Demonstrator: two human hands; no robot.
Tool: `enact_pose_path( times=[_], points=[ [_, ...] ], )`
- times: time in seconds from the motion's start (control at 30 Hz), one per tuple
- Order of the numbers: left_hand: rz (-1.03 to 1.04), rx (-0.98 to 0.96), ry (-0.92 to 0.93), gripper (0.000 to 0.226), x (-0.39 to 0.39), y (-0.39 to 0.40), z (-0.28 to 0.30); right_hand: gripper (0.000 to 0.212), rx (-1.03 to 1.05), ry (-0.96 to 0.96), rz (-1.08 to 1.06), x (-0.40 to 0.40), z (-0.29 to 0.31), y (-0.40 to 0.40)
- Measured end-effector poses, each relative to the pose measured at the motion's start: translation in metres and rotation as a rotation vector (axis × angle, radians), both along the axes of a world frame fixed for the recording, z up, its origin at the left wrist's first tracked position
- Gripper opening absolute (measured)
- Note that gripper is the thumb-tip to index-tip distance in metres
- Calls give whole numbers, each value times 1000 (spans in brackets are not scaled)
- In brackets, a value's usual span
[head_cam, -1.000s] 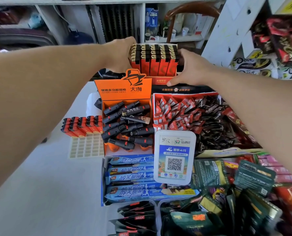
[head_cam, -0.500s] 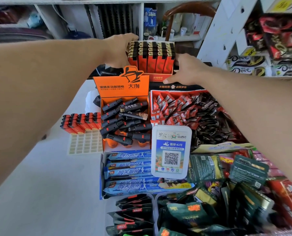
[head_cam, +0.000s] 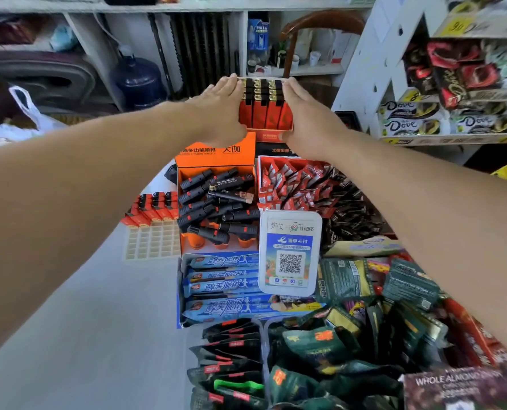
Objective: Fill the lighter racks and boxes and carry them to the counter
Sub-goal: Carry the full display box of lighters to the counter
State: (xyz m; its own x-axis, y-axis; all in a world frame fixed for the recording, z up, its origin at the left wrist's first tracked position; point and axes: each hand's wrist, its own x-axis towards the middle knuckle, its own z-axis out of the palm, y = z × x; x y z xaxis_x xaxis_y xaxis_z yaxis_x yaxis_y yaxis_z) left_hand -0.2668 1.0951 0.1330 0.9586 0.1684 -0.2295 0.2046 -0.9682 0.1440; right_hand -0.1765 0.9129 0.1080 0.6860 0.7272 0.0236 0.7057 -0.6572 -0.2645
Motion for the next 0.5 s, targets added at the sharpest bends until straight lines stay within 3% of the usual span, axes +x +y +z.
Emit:
enact_pose_path(
  times=[0.13,0.27,0.5],
  points=[
    [16,7,-80,97,-10,-13,6,89,3,53,-25,-8,10,-9],
    [44,-91,-221,84,-39,-40,11,80,76,153,-8,-30,6,-36],
    [17,-82,-12,76,-85,-99,7,62,5,263,-162,-109,9,-120]
  ],
)
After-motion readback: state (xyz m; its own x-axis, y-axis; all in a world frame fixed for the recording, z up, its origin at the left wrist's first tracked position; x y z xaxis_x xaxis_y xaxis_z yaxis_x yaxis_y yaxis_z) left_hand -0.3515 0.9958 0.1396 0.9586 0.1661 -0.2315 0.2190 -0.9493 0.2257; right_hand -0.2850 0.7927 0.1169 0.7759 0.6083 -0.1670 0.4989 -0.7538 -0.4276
